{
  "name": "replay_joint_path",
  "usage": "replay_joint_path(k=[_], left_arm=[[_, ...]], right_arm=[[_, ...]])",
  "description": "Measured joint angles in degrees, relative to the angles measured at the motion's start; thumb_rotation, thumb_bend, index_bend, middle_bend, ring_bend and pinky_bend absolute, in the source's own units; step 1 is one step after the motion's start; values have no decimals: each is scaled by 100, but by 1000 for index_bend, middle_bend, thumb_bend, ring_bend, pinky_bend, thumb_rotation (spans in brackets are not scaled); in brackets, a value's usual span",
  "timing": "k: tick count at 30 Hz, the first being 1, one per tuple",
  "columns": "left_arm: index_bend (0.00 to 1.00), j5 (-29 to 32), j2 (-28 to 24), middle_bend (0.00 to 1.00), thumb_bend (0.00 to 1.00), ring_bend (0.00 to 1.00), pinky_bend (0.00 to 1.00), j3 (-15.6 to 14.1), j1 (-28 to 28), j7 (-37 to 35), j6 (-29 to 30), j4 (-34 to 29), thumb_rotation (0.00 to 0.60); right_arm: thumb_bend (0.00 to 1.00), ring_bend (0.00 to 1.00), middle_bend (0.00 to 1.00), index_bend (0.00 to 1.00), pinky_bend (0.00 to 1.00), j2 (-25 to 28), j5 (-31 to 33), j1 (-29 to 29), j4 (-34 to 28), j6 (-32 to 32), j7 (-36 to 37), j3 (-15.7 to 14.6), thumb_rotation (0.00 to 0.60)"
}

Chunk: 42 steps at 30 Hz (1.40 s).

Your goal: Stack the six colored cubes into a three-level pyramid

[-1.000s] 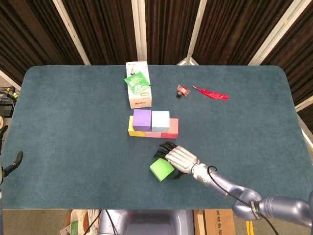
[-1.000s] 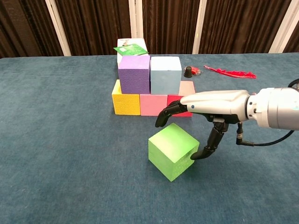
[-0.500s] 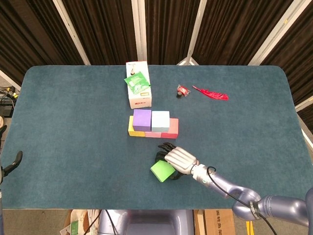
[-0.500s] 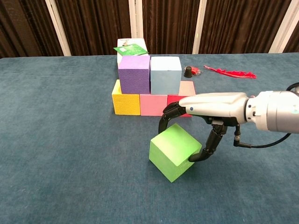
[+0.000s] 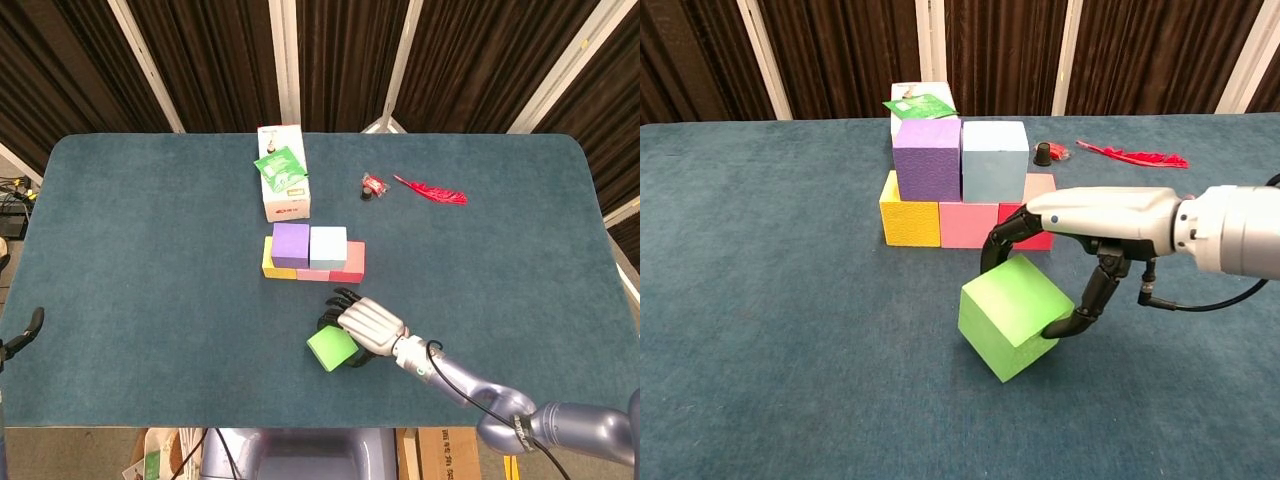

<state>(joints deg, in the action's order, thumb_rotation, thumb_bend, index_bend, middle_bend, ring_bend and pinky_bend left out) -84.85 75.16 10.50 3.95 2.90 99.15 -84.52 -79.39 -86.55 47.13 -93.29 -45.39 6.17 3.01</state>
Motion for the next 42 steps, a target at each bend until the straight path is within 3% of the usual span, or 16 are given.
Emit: replay_joint_path(k=[7, 20, 24, 28, 35, 38, 42], left_arm=[[132, -119, -98, 60, 363, 0, 0, -41, 10, -6, 0, 73, 600], [131, 11, -286, 55, 363, 0, 0, -100, 5, 272, -235, -94, 600], [131, 42, -277, 56, 363, 0, 0, -85, -3, 351, -216, -95, 600], [131, 169, -281, 55, 363, 0, 0, -71, -9, 566, -276, -140, 600], [130, 291, -236, 55, 363, 0, 0, -64, 68, 773, -480, -141, 600], [130, 292, -194, 55, 363, 0, 0, -39, 106, 730, -502, -71, 600], [128, 287, -101, 54, 363, 0, 0, 58, 140, 499, -421, 124, 600]], right_arm=[[241, 154, 366, 382, 0, 569, 63, -82, -450, 12, -136, -102, 600], [242, 156, 366, 382, 0, 3225, 599, -490, -1805, 114, -168, -509, 600], [241, 156, 366, 384, 0, 4056, 909, -506, -2056, 205, 120, -434, 600], [241, 157, 366, 384, 0, 4734, 1453, -301, -2194, 444, 380, -118, 600], [241, 157, 366, 384, 0, 4894, 3075, 655, -2104, 1175, 511, 561, 600], [242, 157, 366, 384, 0, 4712, 3973, 1268, -1920, 1412, 326, 647, 600], [242, 157, 366, 384, 0, 4226, 5252, 2253, -1683, 1424, -315, 527, 600]])
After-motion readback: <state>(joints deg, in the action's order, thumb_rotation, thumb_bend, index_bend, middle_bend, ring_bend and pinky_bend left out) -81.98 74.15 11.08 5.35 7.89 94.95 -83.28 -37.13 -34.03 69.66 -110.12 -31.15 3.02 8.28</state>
